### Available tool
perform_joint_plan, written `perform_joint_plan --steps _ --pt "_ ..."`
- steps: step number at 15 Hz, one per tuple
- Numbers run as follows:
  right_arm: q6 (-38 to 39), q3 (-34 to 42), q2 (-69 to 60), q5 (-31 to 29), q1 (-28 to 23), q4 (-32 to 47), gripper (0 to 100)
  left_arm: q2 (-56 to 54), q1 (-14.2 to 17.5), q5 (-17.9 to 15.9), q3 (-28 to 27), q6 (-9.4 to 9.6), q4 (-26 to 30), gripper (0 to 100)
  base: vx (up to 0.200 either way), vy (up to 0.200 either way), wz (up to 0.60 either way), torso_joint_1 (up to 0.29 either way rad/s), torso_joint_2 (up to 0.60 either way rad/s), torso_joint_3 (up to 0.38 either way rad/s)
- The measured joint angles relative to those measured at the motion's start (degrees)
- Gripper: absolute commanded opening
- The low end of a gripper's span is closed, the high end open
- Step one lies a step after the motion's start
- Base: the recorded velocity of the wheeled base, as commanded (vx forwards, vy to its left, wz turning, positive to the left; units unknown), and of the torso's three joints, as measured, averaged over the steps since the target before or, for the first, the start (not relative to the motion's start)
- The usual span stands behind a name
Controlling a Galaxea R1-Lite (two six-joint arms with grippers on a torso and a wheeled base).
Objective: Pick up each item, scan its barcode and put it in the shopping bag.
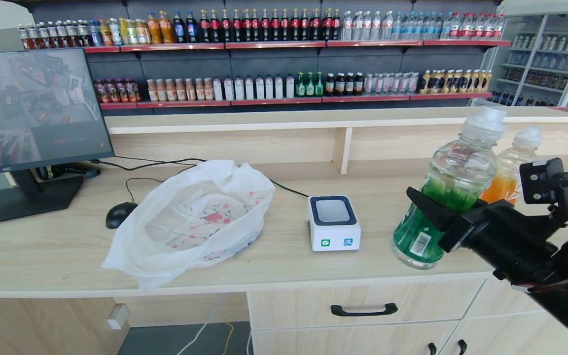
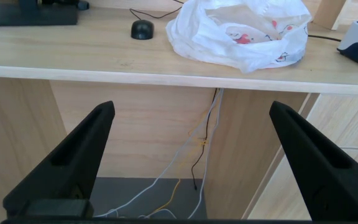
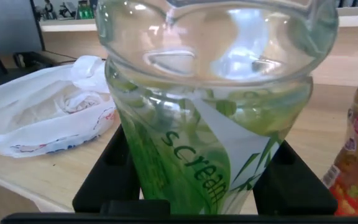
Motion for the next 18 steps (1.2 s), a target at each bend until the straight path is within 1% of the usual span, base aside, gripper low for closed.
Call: perform_joint_plan --steps 4,7,10,12,16,18 --pt "8.6 0.8 0.1 2.7 4.0 -2.9 0 0.0 0.0 0.0 0.0 0.0 0.0 100 0.0 0.0 0.0 0.0 0.0 0.0" --pt "10.8 0.9 0.2 3.5 5.1 -3.5 0 0.0 0.0 0.0 0.0 -0.02 0.0 100 0.0 0.0 0.0 0.0 0.0 0.0" --pt "15.5 -0.8 1.3 4.3 12.0 -3.9 0 0.0 0.0 0.0 0.0 -0.02 0.0 100 0.0 0.0 0.0 0.0 0.0 0.0" --pt "18.6 -3.2 2.6 4.3 14.8 -4.0 0 0.0 0.0 0.0 0.0 0.0 0.0 100 0.0 0.0 0.0 0.0 0.0 0.0" --pt "20.6 -5.5 3.4 4.3 20.6 -4.0 0 0.0 0.0 0.0 0.0 0.02 0.0 100 0.0 0.0 0.0 0.0 0.0 0.0" --pt "21.1 -6.3 3.5 4.2 22.2 -3.9 0 0.0 0.0 0.0 0.0 0.0 0.0 100 0.0 0.0 0.0 0.0 0.0 0.0"
